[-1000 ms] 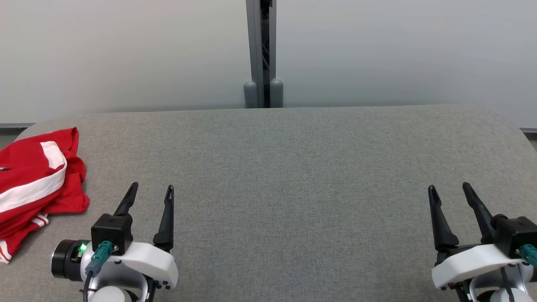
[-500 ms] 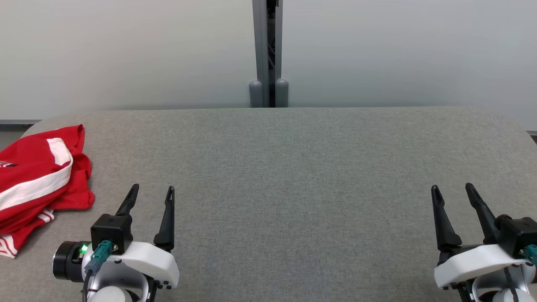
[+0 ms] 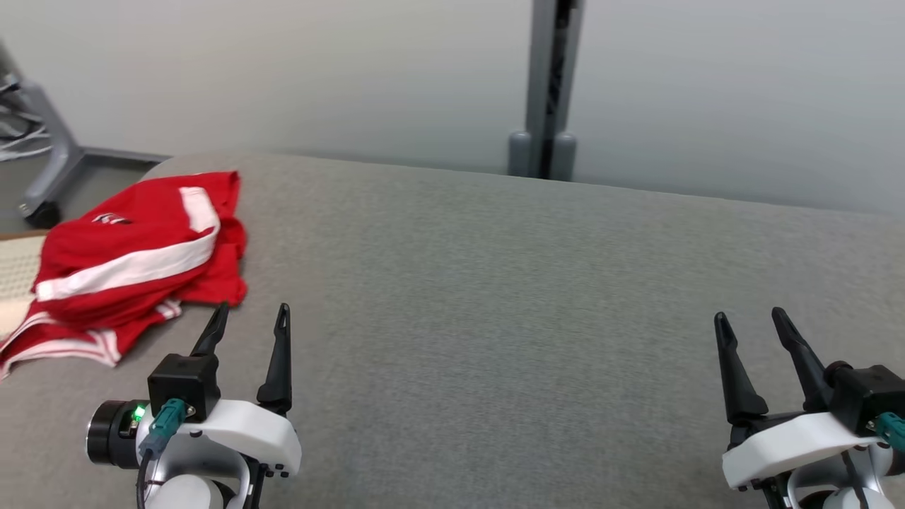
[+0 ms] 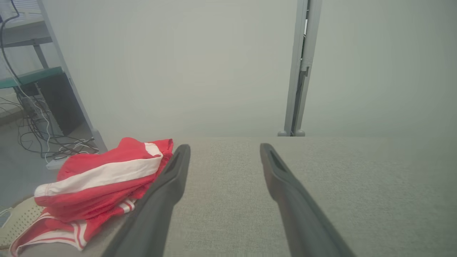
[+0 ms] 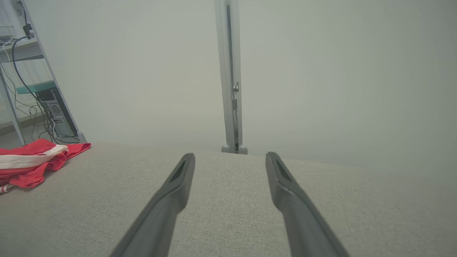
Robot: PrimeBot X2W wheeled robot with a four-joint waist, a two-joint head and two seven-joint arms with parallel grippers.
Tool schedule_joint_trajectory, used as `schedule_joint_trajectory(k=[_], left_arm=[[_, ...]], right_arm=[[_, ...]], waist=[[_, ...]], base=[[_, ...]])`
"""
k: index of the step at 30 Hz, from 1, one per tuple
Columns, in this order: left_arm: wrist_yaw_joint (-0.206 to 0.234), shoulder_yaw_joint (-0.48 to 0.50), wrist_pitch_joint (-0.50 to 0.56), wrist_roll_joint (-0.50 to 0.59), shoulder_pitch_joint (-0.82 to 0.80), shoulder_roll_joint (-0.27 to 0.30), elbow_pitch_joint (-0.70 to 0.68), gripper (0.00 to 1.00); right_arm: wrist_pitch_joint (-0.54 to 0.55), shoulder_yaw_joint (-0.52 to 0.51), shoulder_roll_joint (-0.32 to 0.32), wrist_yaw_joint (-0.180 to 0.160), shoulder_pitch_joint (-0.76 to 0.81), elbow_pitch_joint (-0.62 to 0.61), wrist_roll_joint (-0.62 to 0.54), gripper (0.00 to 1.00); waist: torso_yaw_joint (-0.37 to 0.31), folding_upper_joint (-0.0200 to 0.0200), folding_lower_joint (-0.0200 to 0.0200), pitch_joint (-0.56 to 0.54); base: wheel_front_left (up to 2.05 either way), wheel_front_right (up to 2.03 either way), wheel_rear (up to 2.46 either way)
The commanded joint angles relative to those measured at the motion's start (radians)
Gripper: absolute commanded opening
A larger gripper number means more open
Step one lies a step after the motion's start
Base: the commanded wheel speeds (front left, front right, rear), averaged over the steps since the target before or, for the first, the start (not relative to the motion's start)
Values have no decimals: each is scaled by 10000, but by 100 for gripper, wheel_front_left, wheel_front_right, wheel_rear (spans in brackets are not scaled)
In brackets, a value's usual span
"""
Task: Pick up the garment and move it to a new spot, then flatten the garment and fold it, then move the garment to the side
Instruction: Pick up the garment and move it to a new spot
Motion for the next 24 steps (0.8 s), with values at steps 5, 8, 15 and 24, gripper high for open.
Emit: schedule_joint_trajectory(k=[5, 8, 15, 24], left_arm=[[119, 96, -44, -60, 63, 127, -16, 100], [172, 152, -31, -123, 93, 152, -75, 100], [244, 287, -21, -326, 152, 196, -182, 100], [281, 262, 51, -434, 256, 224, -254, 100]], right_arm=[[26, 228, -48, 22, -11, -136, 163, 100], [-12, 427, -45, 22, -8, -188, 284, 100], [-61, 758, -48, 22, -30, -181, 471, 100], [-108, 803, -49, 22, 3, -141, 589, 100]], waist=[[1314, 0, 0, 8], [1781, 0, 0, -13], [2660, 0, 0, -74], [2918, 0, 0, -97]], base=[[0, 0, 0], [0, 0, 0], [0, 0, 0], [0, 0, 0]])
